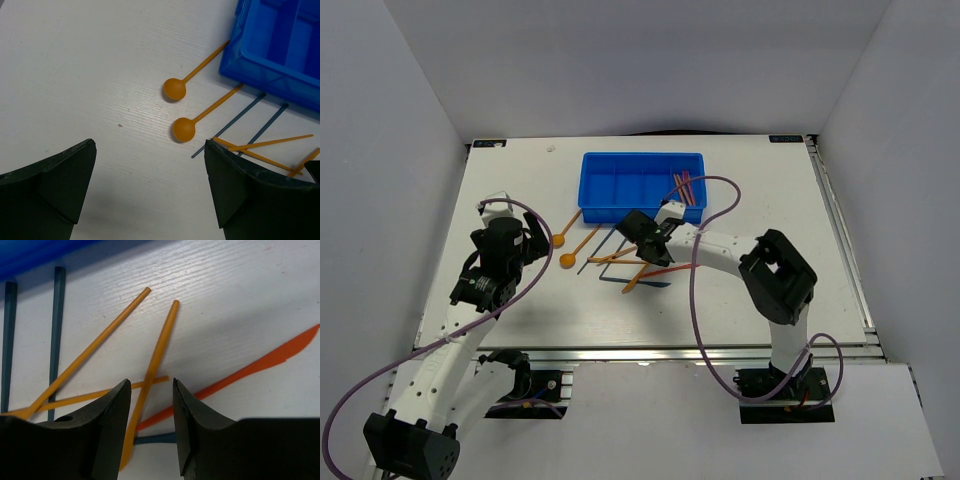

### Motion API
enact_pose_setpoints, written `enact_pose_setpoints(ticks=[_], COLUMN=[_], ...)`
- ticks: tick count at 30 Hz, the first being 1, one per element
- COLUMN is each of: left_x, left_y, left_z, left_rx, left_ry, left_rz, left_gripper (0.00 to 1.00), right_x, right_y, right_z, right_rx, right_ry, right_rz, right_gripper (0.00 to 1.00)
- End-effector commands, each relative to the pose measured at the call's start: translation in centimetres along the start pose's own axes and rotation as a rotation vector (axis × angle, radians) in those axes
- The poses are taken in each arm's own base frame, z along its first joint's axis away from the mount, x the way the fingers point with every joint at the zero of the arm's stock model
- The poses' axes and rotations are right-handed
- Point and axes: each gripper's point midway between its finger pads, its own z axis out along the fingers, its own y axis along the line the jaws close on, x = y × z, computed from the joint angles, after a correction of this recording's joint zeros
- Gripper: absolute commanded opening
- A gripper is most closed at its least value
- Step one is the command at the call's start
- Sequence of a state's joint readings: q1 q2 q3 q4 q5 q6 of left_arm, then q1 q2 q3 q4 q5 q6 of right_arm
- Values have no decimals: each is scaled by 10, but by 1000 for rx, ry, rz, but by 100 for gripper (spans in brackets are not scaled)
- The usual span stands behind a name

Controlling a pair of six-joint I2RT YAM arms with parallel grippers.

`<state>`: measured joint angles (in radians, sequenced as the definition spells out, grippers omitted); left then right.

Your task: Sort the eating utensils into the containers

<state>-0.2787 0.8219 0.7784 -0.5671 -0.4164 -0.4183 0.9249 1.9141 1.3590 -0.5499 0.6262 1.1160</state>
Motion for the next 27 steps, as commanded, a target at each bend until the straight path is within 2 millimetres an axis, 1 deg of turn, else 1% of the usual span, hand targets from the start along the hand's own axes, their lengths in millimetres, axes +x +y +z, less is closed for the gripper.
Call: enact_pose_setpoints(ticks=[1, 2, 3, 4, 6, 14, 20, 27], left_x=[-1, -1, -2, -1, 0, 0, -1, -1], left_y=[-4, -5, -5, -5, -6, -8, -8, -9], left_z=[-1, -1, -1, -1, -1, -2, -2, -2], left_rx=[21, 23, 23, 24, 27, 35, 36, 38], left_ry=[-6, -6, -7, -6, -3, -3, -5, -3], left_rz=[7, 8, 7, 9, 9, 13, 12, 13], left_gripper=[98, 98, 98, 98, 98, 98, 98, 98], right_x=[-11, -11, -15, -10, -10, 1, 11, 15], right_y=[7, 8, 12, 10, 10, -11, -20, -19], right_z=[8, 10, 11, 16, 18, 34, 47, 48], right_rx=[48, 56, 56, 74, 90, 157, 179, 170], right_ry=[-44, -43, -46, -39, -33, -14, 27, 45], right_rz=[33, 28, 35, 22, 25, 33, 44, 79], right_gripper=[44, 44, 43, 43, 42, 39, 32, 27])
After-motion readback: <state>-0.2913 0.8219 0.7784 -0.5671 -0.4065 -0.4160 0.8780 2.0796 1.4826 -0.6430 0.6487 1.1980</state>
